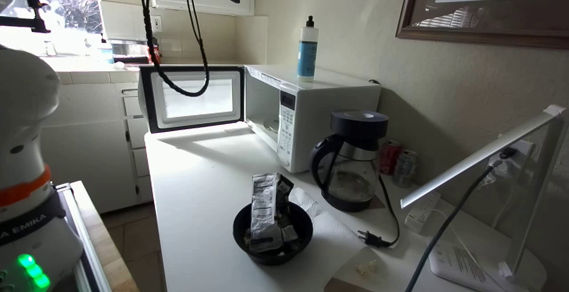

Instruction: Place the bottle on top of the microwave upright.

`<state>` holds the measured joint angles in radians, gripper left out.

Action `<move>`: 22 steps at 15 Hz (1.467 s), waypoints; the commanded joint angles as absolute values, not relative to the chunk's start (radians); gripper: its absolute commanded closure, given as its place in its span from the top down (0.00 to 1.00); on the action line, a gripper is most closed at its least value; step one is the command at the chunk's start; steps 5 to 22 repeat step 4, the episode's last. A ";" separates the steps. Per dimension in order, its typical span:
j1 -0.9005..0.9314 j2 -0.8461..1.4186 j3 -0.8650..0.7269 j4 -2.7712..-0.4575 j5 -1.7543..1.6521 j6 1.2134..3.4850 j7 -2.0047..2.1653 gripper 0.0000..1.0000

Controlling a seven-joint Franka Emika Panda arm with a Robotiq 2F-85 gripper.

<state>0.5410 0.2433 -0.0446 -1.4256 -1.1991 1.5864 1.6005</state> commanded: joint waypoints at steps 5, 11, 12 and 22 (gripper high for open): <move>0.423 0.109 0.173 -1.565 -1.204 1.645 1.567 1.00; 0.423 0.109 0.173 -1.565 -1.204 1.645 1.567 1.00; 0.423 0.109 0.173 -1.565 -1.204 1.645 1.567 1.00; 0.423 0.109 0.173 -1.565 -1.204 1.645 1.567 1.00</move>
